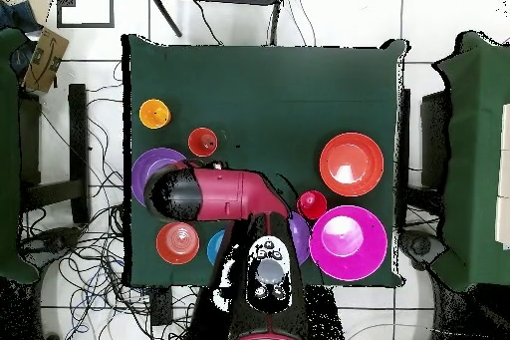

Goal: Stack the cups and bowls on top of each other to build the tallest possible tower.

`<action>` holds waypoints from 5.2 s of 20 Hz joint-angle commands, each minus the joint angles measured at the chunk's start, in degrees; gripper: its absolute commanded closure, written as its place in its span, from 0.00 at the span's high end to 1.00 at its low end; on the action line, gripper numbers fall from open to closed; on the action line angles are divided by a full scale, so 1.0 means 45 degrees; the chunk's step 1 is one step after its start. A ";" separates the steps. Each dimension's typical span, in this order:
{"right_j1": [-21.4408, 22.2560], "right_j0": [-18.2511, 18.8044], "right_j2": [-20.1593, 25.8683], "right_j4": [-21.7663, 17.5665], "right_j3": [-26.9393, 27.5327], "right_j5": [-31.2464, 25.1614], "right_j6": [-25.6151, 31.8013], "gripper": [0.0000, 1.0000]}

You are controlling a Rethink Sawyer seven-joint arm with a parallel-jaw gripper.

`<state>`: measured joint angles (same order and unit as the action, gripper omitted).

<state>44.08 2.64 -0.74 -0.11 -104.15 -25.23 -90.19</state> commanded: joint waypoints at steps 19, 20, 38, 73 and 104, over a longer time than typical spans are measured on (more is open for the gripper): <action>-0.1871 0.0033 0.1048 -0.1557 -0.1471 0.4321 -0.1449 1.00; -0.1938 0.0042 0.1048 -0.1589 -0.1461 0.4489 -0.1455 1.00; -0.2583 0.0673 0.2026 -0.2171 -0.1544 0.4049 -0.0882 1.00; -0.1308 -0.0640 0.0876 -0.2090 -0.2461 0.3828 -0.1631 1.00; -0.2911 -0.0926 0.0485 -0.2547 -0.2346 0.6458 -0.1826 1.00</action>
<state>33.09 -2.46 -3.96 -9.22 -112.47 4.62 -90.25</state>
